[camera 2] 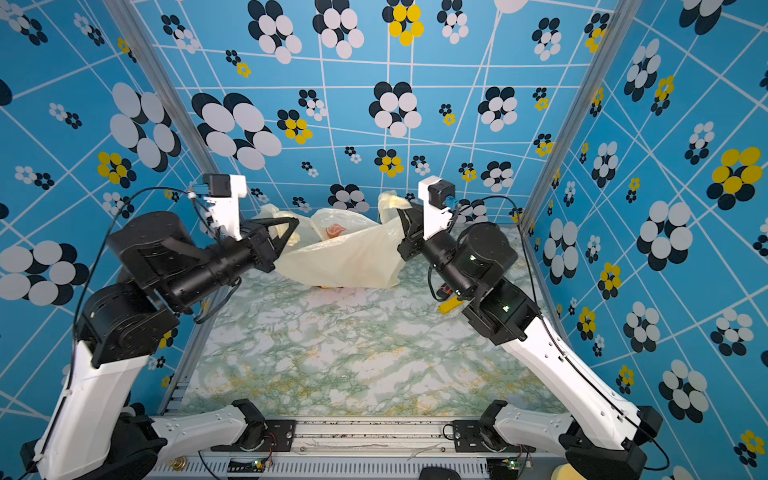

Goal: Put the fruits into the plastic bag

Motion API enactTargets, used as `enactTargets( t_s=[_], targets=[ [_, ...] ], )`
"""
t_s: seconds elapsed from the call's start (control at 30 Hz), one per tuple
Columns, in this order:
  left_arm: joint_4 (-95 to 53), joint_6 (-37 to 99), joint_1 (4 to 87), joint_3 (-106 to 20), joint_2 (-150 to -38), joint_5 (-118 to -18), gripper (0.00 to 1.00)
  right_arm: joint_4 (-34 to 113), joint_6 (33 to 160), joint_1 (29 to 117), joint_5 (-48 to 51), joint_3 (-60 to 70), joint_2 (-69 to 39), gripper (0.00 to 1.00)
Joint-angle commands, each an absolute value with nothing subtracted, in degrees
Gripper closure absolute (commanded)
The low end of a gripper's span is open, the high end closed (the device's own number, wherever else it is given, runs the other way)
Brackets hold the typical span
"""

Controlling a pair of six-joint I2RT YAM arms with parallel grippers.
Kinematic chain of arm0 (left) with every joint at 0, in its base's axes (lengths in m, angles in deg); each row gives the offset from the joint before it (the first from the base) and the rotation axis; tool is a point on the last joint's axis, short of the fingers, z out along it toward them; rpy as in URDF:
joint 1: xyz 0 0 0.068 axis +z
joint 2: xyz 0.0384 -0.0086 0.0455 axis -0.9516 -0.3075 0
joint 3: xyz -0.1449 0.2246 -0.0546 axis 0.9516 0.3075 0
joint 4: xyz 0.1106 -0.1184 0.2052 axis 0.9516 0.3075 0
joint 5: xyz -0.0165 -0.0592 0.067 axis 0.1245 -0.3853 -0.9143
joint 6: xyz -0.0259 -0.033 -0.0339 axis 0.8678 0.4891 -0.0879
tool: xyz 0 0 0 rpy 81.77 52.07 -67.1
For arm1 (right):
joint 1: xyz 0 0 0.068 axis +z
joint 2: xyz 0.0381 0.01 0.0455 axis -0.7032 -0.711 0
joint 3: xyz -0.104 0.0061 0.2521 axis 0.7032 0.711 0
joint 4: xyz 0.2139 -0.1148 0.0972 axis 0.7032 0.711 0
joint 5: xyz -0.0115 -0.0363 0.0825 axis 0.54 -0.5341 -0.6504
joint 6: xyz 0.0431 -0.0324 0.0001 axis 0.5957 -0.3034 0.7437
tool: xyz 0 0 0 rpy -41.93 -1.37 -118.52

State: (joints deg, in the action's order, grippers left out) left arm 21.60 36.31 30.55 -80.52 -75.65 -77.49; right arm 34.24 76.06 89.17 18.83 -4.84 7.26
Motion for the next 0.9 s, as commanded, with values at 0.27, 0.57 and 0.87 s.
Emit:
enactTargets(
  t_s=[0.27,0.57,0.87],
  targets=[
    [12.82,53.00,26.15,-35.04,-58.65,-77.55,1.00,50.25,96.67,88.98,35.62,34.68,29.44,1.00],
    [5.86,56.13,24.15,-29.57,-64.25,-73.43,1.00,65.76,104.47,89.03,34.20,47.01,45.79,0.58],
    [8.15,53.37,22.61,-36.79,-69.06,-74.10,1.00,71.30,98.27,88.98,34.19,42.08,35.46,0.28]
  ],
)
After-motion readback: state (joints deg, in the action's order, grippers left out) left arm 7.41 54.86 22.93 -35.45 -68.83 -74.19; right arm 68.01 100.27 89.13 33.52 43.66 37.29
